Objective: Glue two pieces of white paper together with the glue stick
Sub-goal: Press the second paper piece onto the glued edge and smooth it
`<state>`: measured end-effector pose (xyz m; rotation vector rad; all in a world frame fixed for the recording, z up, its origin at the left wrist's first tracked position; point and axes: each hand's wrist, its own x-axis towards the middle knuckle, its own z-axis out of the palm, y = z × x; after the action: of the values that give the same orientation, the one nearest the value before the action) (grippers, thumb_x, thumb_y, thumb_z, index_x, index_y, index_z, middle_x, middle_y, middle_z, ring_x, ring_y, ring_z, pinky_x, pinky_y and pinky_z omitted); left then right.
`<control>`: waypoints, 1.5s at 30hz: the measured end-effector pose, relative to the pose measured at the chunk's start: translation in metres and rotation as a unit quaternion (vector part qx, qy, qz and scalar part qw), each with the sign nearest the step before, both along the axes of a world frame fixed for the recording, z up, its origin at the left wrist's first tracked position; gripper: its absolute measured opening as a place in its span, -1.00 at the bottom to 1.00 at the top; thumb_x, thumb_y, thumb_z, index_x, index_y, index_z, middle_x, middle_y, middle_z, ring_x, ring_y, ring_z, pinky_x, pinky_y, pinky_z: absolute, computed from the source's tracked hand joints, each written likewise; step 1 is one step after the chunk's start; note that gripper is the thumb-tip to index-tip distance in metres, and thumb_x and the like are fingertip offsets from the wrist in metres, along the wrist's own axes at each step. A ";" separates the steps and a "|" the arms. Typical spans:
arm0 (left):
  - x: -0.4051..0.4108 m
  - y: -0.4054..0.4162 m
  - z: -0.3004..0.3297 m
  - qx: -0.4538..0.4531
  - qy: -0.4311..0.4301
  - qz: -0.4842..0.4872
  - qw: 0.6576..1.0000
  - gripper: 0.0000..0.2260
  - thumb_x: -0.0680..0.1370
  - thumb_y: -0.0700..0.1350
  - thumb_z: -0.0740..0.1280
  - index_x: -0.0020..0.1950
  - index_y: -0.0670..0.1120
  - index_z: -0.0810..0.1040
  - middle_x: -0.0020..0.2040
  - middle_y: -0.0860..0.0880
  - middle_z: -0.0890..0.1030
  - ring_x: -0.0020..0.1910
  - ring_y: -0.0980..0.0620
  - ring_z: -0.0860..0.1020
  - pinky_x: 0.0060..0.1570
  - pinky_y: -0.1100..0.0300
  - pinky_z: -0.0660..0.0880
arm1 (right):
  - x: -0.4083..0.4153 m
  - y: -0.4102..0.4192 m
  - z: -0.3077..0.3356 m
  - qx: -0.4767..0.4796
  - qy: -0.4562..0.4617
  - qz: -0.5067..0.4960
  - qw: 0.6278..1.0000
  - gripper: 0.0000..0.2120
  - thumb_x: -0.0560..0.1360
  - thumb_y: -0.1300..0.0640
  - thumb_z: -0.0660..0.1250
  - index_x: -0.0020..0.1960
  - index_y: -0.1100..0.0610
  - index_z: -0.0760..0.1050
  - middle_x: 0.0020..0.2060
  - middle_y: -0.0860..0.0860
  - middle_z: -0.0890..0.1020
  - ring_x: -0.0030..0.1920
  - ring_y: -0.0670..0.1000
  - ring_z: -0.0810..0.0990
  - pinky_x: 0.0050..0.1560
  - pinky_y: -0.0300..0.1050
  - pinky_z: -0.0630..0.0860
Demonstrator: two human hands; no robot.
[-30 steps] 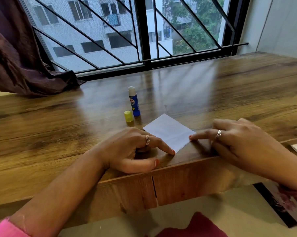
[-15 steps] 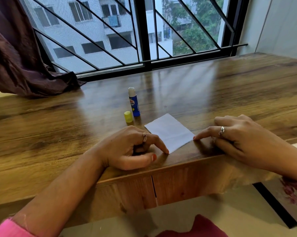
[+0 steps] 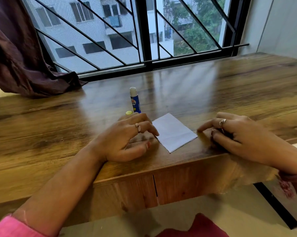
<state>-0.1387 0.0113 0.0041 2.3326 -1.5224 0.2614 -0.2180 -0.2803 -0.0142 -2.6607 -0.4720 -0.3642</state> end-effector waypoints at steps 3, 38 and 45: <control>0.001 -0.001 0.000 0.031 -0.020 0.011 0.999 -0.60 0.47 0.06 0.14 0.18 -0.05 0.60 0.10 -0.01 0.58 0.09 0.03 0.49 0.14 0.00 0.32 | -0.001 0.002 0.000 -0.010 -0.001 0.010 1.000 -0.70 0.52 -0.03 0.08 0.14 -0.27 0.48 -0.14 -0.23 0.50 -0.08 -0.25 0.48 0.01 -0.03 0.39; -0.005 -0.006 0.001 -0.014 0.090 -0.120 0.989 -0.71 0.44 -0.11 0.27 0.09 -0.16 0.62 -0.47 -0.01 0.46 -0.50 0.10 0.41 -0.37 0.39 0.32 | -0.002 0.035 -0.002 -0.089 -0.042 0.118 0.988 -0.62 0.54 0.01 0.05 0.26 -0.23 0.45 -0.10 -0.15 0.60 -0.07 -0.07 0.56 -0.09 -0.39 0.23; -0.007 -0.009 0.002 0.006 0.129 -0.131 0.983 -0.71 0.45 -0.14 0.28 0.12 -0.16 0.63 -0.51 -0.06 0.47 -0.55 0.14 0.36 -0.41 0.43 0.27 | 0.001 0.033 -0.007 -0.117 -0.107 0.146 0.976 -0.65 0.55 0.06 0.12 0.25 -0.24 0.46 -0.22 -0.21 0.41 -0.21 -0.18 0.42 -0.15 -0.29 0.23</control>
<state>-0.1457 0.0019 0.0066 2.0483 -1.6730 -0.1113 -0.2175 -0.2476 -0.0214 -2.7289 -1.0178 -0.5362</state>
